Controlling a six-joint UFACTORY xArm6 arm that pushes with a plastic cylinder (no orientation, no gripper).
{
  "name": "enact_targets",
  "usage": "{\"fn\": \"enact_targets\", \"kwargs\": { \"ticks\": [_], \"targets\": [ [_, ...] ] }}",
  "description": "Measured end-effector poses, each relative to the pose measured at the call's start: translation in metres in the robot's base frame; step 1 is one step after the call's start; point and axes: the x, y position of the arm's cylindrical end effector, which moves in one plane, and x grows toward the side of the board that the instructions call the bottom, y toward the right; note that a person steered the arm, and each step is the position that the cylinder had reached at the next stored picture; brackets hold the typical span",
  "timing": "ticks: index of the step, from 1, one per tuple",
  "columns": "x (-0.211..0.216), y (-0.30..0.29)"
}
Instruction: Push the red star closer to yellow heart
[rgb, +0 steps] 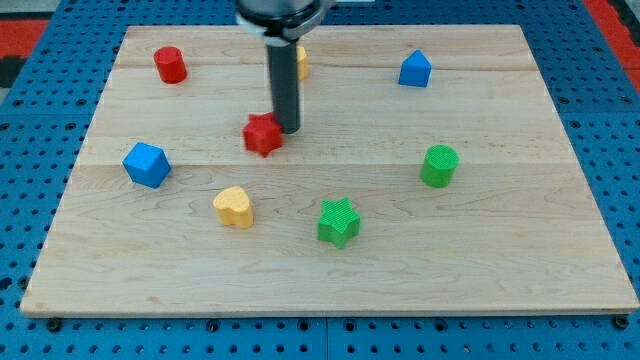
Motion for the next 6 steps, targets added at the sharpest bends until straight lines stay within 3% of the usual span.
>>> {"fn": "enact_targets", "kwargs": {
  "ticks": [1,3,5,6],
  "targets": [
    [0.005,0.001],
    [-0.008,-0.054],
    [0.063,-0.031],
    [0.04,-0.086]
  ]
}}
